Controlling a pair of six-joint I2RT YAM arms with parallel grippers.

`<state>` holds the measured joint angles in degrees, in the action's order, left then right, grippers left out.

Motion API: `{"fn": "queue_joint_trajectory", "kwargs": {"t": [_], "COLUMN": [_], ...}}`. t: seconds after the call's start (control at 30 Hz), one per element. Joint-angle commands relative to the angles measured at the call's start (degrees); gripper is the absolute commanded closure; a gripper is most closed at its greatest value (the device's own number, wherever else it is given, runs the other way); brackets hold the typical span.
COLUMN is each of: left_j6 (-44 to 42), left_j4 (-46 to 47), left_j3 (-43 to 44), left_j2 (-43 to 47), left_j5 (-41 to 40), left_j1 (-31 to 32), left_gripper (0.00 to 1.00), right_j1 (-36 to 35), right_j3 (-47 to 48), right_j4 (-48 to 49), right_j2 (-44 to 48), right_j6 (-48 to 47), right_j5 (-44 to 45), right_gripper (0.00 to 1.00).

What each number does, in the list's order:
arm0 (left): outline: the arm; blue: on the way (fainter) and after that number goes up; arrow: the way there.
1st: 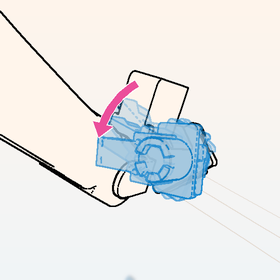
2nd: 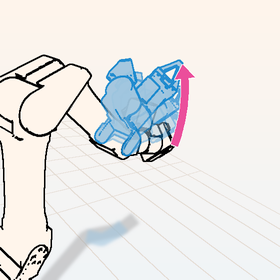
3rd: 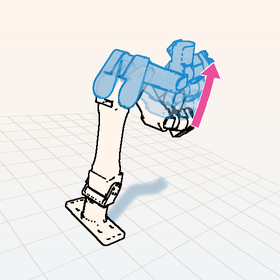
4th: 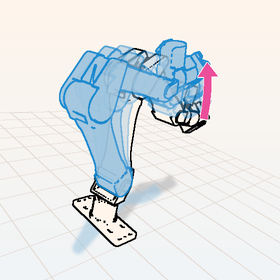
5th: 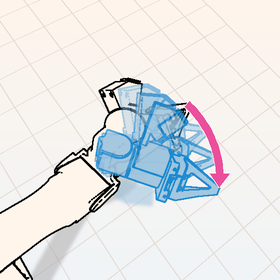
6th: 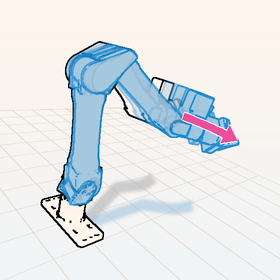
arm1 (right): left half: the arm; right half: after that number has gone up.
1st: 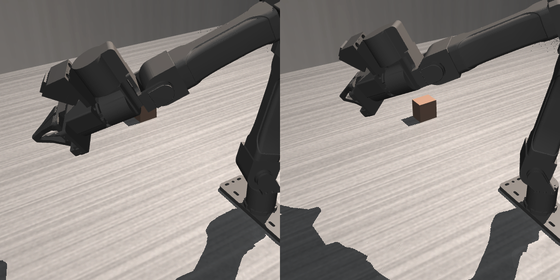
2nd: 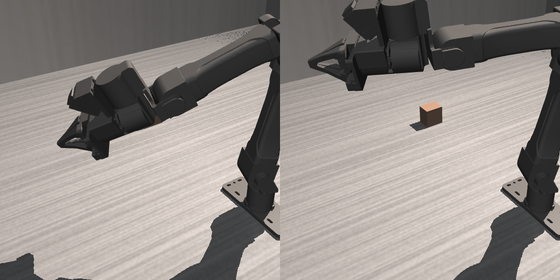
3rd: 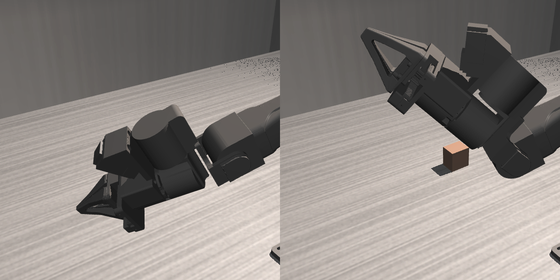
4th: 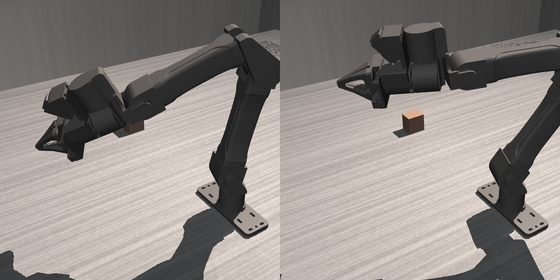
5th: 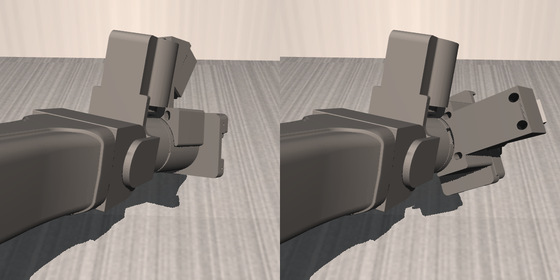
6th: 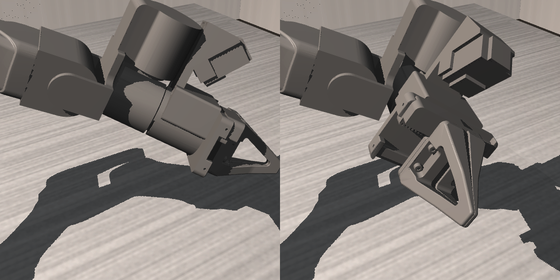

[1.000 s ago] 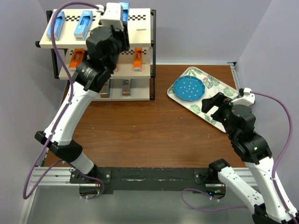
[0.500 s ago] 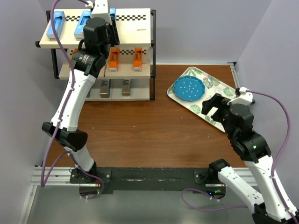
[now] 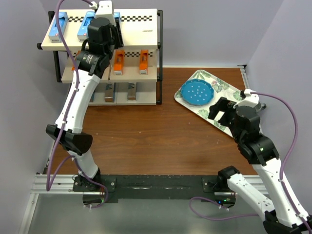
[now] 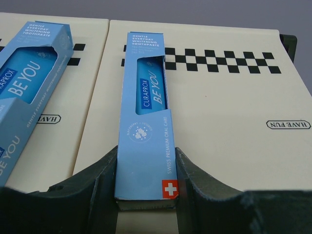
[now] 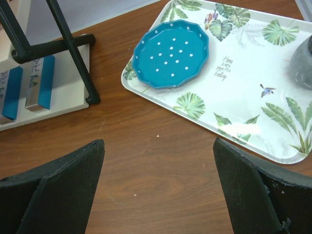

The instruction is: Place and organize the toothpastes onto the shelf

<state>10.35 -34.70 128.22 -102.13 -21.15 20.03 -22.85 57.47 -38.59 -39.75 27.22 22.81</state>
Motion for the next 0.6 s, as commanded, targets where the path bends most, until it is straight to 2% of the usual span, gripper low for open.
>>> {"fn": "queue_joint_trajectory", "kwargs": {"t": [0.0,0.27,0.37,0.5,0.57], "left_j6": [-0.6,-0.9,-0.9,-0.9,-0.9], "left_j4": [2.5,3.8,3.9,5.6,6.2], "left_j3": [2.6,2.7,2.4,0.9,0.5], "left_j2": [-0.8,-2.0,-1.2,0.5,1.7], "left_j5": [0.6,0.8,0.7,0.7,0.6], "left_j1": [-0.6,-0.6,-0.6,-0.6,-0.6], "left_gripper": [0.69,0.66,0.58,0.41,0.36], "right_j1": [0.0,0.0,0.0,0.0,0.0], "right_j3": [-0.1,0.0,0.0,0.2,0.3], "right_j4": [2.3,1.9,1.8,1.8,1.8], "right_j2": [-0.2,-0.1,0.1,0.0,0.0], "right_j6": [-1.3,-1.2,-1.2,-1.3,-1.2], "right_j5": [-0.3,0.0,0.4,0.3,0.2], "right_gripper": [0.02,0.02,0.02,0.02,0.02]}}
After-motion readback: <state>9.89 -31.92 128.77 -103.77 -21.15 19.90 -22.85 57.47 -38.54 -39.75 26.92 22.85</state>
